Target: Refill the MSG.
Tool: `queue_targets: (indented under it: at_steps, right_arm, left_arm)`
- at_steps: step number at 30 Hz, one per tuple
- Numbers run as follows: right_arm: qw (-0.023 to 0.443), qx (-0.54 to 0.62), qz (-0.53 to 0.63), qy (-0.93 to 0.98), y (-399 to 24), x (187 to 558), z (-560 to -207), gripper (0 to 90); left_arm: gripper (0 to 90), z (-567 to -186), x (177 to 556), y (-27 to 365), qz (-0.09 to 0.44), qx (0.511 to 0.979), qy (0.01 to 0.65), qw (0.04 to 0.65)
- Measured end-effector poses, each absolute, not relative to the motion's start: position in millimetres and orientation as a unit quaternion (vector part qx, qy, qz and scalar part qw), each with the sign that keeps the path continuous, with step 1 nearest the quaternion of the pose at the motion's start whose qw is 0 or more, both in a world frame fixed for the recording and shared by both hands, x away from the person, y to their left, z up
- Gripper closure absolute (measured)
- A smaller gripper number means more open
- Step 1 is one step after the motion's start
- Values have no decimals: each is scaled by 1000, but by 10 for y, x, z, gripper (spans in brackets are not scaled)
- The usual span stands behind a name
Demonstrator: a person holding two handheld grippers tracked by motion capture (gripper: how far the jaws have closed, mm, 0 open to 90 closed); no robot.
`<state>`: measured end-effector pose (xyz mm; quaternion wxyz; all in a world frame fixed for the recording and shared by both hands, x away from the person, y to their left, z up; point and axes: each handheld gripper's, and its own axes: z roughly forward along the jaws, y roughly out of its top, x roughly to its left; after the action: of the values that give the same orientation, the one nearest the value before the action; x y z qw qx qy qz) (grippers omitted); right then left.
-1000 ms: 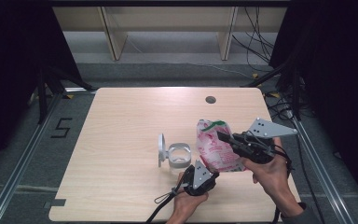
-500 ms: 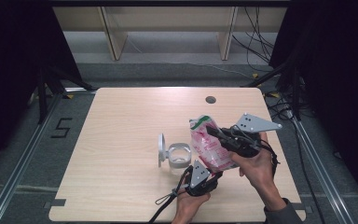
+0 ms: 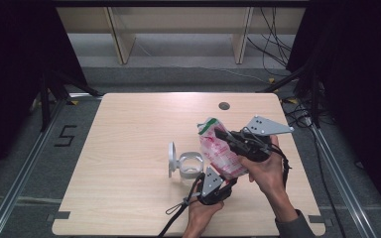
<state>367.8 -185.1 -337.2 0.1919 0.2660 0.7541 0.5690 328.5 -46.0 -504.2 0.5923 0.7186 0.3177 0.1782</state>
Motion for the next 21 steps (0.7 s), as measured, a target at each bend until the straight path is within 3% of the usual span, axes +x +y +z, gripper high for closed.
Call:
queue_targets:
  at_steps: [21]
  right_arm:
    - [202, 265, 546, 769, -1602, 3810, -3442, 900]
  left_arm:
    - [730, -5080, 3300, -491, 162, 712, 320, 604]
